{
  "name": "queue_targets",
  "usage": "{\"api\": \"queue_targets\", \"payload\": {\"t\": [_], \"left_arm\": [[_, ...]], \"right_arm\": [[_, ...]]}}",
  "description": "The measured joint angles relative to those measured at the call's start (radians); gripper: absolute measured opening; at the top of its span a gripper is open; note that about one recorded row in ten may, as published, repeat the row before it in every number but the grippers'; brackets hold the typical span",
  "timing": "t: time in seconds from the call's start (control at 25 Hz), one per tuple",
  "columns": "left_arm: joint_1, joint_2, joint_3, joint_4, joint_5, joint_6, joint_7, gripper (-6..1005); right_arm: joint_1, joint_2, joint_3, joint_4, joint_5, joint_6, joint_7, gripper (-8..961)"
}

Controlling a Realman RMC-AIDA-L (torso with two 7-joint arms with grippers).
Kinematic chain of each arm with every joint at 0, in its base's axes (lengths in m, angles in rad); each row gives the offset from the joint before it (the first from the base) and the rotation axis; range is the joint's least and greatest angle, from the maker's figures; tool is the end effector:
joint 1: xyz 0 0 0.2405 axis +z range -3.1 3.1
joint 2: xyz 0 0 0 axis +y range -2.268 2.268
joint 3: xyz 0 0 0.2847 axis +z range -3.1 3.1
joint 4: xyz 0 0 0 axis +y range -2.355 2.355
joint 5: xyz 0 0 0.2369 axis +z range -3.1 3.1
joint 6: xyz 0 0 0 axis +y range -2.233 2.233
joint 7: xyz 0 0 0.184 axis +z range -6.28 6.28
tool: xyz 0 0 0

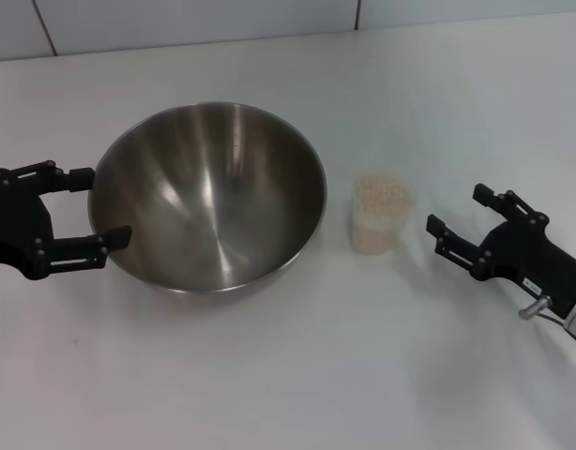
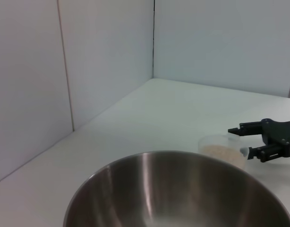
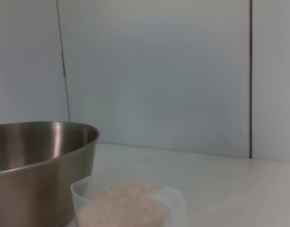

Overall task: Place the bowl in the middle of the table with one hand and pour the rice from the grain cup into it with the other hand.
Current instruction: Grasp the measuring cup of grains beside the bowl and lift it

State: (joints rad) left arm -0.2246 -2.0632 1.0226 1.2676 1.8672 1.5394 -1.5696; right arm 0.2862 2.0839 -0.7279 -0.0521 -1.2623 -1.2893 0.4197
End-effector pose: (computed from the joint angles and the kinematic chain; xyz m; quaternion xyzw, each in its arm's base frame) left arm -0.2721 0.3449 0.0141 -0.9609 -0.1317 -0.1522 0.1902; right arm 0.3990 0.2960 -0.0921 -0.8193 0.2426 0.2613 0.4489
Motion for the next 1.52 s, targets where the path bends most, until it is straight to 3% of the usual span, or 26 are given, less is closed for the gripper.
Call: {"api": "queue_targets", "payload": {"t": [1.52], "left_arm": [[-0.018, 0.003, -0.001, -0.033, 0.037, 0.008, -0.002, 834]], "right_arm": [[0.116, 0.004, 0.087, 0.033, 0.000, 0.083, -0.006, 668]]}}
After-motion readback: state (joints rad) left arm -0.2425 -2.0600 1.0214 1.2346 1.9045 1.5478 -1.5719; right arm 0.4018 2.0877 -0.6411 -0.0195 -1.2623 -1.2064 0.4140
